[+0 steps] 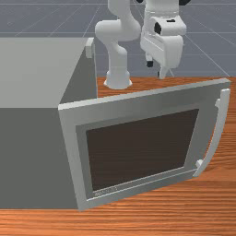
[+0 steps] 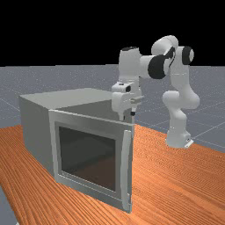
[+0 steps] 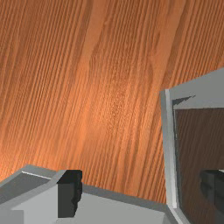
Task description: Close the microwave
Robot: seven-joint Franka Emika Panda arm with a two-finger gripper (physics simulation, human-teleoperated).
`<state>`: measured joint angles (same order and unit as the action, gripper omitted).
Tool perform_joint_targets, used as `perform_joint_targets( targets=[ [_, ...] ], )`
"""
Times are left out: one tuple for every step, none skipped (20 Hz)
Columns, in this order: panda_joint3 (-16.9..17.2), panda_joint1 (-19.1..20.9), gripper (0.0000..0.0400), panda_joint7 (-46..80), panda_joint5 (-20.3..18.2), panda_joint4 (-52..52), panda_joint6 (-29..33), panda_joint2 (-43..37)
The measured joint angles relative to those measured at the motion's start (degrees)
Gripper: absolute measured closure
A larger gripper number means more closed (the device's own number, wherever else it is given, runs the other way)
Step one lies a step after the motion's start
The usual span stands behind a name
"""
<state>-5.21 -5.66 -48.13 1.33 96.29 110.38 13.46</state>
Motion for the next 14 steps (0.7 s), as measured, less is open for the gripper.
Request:
perform_joint_targets(
  targets=[
    [0.0,0.0,0.0,-0.3,0.0,0.5,0.1,-0.4],
    [0.1,-0.1,0.0,0.8,-0.1,1.3,0.4,-0.9],
    [0.2,-0.3,0.0,3.2,-0.1,0.9,-0.2,-1.0],
    [0.3,-0.3,0.0,3.8,-0.2,-0.1,-1.5,-0.7],
    [0.4,-0.4,0.0,5.1,-0.2,-0.3,-1.6,-1.1],
    [0.4,-0.5,0.0,5.5,-0.2,-1.0,-2.5,-1.2],
    [0.4,-0.4,0.0,5.0,-0.2,-1.6,-3.1,-1.3],
    [0.4,-0.5,0.0,5.5,-0.1,-3.5,-3.6,-0.3],
    [0.5,-0.6,0.0,5.4,0.0,-6.0,-4.4,1.4],
    [0.5,-0.6,0.0,5.3,0.1,-8.5,-5.1,3.1],
    [0.6,-0.6,0.0,5.1,0.3,-11.2,-5.9,4.9],
    [0.7,-0.7,0.0,5.3,0.4,-13.9,-6.8,6.8],
    [0.7,-0.6,0.0,4.7,0.5,-16.0,-7.5,8.2],
    [0.7,-0.6,0.0,4.6,0.5,-17.6,-8.0,9.3]
  ],
)
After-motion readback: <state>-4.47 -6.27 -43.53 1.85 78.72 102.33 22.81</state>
